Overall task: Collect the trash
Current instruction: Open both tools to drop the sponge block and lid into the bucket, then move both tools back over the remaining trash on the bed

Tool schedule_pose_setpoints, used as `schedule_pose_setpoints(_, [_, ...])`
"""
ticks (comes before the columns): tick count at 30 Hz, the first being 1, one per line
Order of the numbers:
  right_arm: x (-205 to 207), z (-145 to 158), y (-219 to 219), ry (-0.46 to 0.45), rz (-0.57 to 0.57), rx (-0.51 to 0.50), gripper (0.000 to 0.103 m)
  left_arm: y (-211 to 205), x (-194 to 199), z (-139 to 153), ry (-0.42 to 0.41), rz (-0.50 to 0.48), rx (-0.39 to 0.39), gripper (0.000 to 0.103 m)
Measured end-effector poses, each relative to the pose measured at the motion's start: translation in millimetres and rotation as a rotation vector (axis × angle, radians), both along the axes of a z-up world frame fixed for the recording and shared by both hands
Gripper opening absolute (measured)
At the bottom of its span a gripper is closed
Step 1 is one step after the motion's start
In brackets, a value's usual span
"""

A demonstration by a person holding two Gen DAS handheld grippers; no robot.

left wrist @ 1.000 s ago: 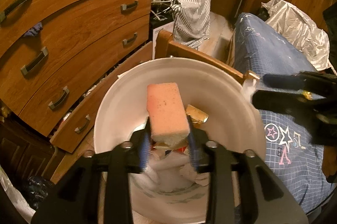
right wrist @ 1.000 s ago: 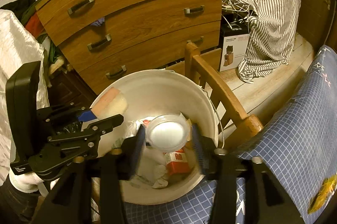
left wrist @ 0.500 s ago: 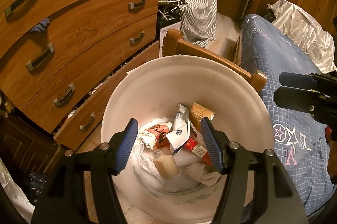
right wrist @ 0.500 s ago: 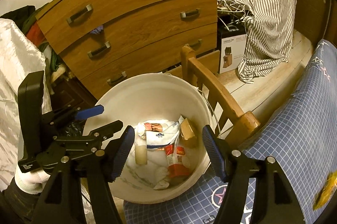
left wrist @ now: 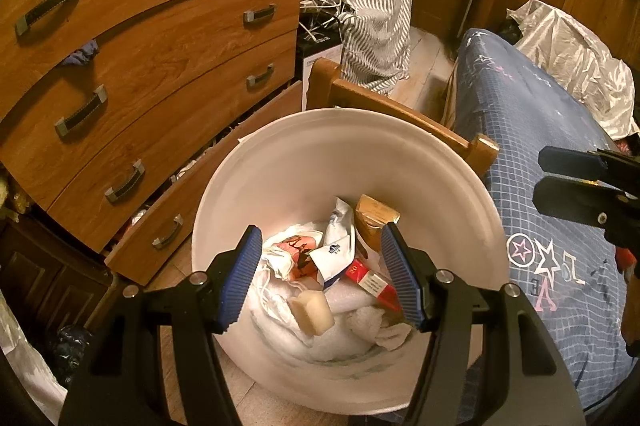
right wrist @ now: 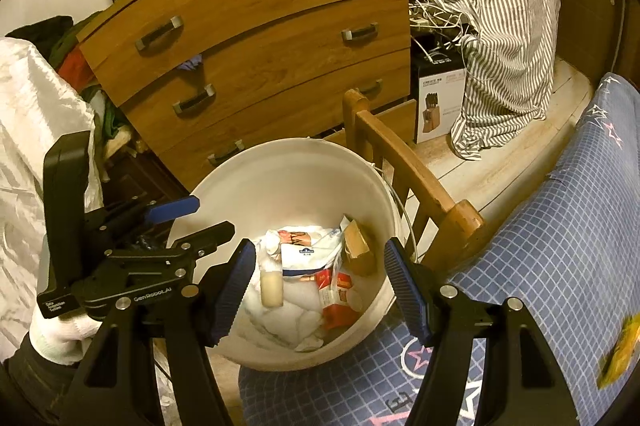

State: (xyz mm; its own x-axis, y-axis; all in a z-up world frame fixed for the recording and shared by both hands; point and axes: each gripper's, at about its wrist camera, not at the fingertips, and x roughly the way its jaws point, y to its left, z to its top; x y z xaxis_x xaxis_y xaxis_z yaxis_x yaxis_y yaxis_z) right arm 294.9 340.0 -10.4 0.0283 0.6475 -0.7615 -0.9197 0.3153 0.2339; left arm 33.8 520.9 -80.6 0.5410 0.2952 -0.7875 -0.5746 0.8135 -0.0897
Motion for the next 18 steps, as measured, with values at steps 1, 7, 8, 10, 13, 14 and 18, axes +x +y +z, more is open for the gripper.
schedule_pose_setpoints(1, [-1.3,1.5,-5.4,0.001,-0.002,0.007,0.068,-2.5,-0.3,1.5,-0.001,-0.002,0.003,0.059])
schedule_pose_setpoints(7, [-6.3,3.1,-53.6,0.019,-0.029,0.058,0.068,-28.4,0.9,9.3,-0.010,-0.026,0.012,0.059])
schedule_pose_setpoints(8, [-6.5,1.9,-67.8,0.018,-0.040,0.068,0.068,-35.1,2.4,9.7,-0.012,-0.037,0.011,0.059])
schedule_pose_setpoints(10, [-4.4,-2.5,-98.5,0.024,-0.061,0.085,0.068,-52.1,7.0,8.8,-0.017,-0.066,0.008,0.059])
schedule_pose_setpoints(13, [4.2,-13.4,-163.5,0.027,-0.125,0.106,0.068,-87.6,20.2,1.0,-0.019,-0.137,-0.007,0.059])
schedule_pose_setpoints(14, [9.0,-15.7,-187.0,0.019,-0.155,0.112,0.068,-102.3,27.0,-3.6,-0.016,-0.170,-0.014,0.059])
schedule_pose_setpoints(18, [41.2,-24.1,-304.2,-0.001,-0.301,0.140,0.067,-156.2,52.2,-20.9,0.006,-0.253,-0.001,0.072])
